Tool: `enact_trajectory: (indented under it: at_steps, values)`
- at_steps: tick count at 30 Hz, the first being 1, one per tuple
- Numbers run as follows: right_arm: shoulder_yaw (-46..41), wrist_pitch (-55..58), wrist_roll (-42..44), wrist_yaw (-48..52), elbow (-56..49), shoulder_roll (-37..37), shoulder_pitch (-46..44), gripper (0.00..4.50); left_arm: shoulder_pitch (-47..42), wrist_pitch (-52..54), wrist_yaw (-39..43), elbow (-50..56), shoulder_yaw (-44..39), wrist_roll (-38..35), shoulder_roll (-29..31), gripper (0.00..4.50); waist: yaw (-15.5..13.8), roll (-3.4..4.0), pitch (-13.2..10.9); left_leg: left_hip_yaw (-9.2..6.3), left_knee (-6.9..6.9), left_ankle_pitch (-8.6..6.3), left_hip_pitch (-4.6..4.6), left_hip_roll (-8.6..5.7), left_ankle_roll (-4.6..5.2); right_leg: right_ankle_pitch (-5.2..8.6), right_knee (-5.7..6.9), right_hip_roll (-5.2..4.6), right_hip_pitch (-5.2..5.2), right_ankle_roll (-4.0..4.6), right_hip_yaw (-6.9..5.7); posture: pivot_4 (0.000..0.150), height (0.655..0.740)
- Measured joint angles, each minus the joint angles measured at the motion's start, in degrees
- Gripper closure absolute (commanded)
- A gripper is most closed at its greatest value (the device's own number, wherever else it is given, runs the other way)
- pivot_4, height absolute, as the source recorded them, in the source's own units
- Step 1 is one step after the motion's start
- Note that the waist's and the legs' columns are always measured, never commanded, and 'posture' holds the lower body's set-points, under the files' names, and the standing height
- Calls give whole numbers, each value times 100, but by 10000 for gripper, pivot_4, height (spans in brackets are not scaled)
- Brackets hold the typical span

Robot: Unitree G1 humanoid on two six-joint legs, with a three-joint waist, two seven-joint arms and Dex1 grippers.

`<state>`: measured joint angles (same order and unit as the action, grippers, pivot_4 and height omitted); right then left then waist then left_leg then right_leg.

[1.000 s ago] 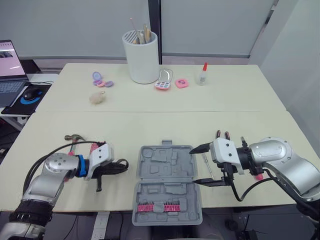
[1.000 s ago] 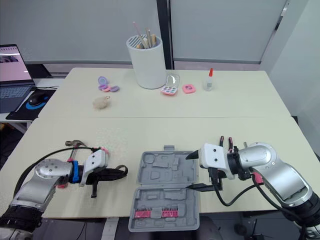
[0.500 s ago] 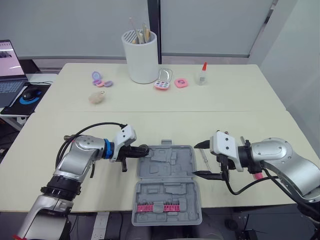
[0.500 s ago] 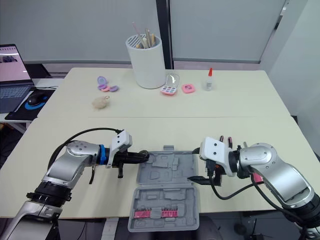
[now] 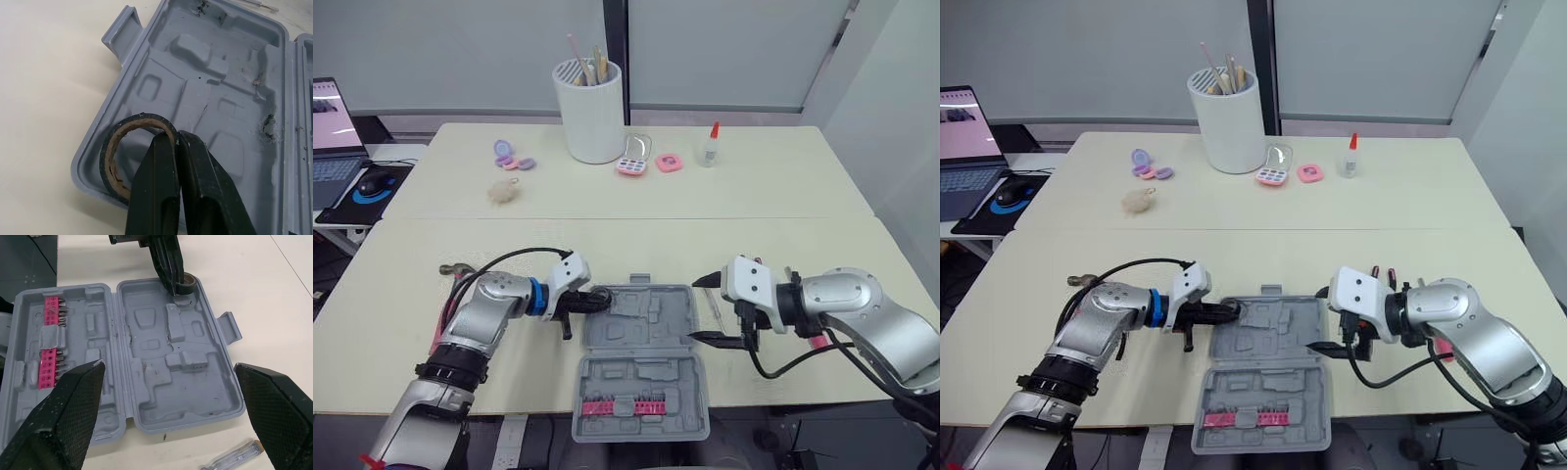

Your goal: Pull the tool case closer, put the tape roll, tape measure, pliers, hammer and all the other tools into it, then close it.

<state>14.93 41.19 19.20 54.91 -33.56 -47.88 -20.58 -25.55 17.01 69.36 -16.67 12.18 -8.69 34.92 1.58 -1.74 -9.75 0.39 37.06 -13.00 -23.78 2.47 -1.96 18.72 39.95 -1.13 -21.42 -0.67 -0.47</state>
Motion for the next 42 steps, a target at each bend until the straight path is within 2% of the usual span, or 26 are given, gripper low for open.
enact_trajectory:
  at_steps: [19, 22, 24, 32, 41, 42]
  values:
    - [1, 11, -5, 3, -1, 3, 2, 0, -133, -393, -77, -461, 98, 247, -197, 44502, -8, 0, 0, 0, 1, 0, 0, -2, 0, 0, 0, 0, 1, 0, -1, 1500, 7376]
    - [0, 24, -4, 1, -9, 3, 11, 0, -200, -380, -119, -502, 96, 243, -213, 38302, -12, 0, 0, -1, 1, 0, -1, -2, 0, 0, 0, 0, 1, 0, -2, 1500, 7376]
    - [1, 37, -4, -2, -12, 3, 33, 0, -253, -357, -113, -475, 87, 228, -200, 32627, -10, 0, 0, 0, 1, 0, -1, -2, 0, 0, 0, 0, 1, 0, -1, 1500, 7376]
    - [-9, 59, -5, -20, -28, -6, 107, 0, -233, 53, 154, 184, -151, -80, 207, 7117, -2, 0, 0, -2, 0, 0, 0, 2, 0, 0, 0, 0, 1, 0, -2, 1500, 7376]
    - [-12, 59, -5, -26, -51, -25, 128, 0, 27, -106, 300, 532, -158, -156, 465, 7117, -10, 0, 0, -2, 0, 0, -1, 1, 0, 0, -1, -1, 0, 0, -1, 1500, 7376]
    - [-12, 59, -5, -27, -51, -25, 129, 0, 27, -174, 308, 523, -186, -190, 460, 8850, -9, 0, 0, -1, 0, 0, -1, 1, 0, 0, -1, -1, 0, 0, -1, 1500, 7376]
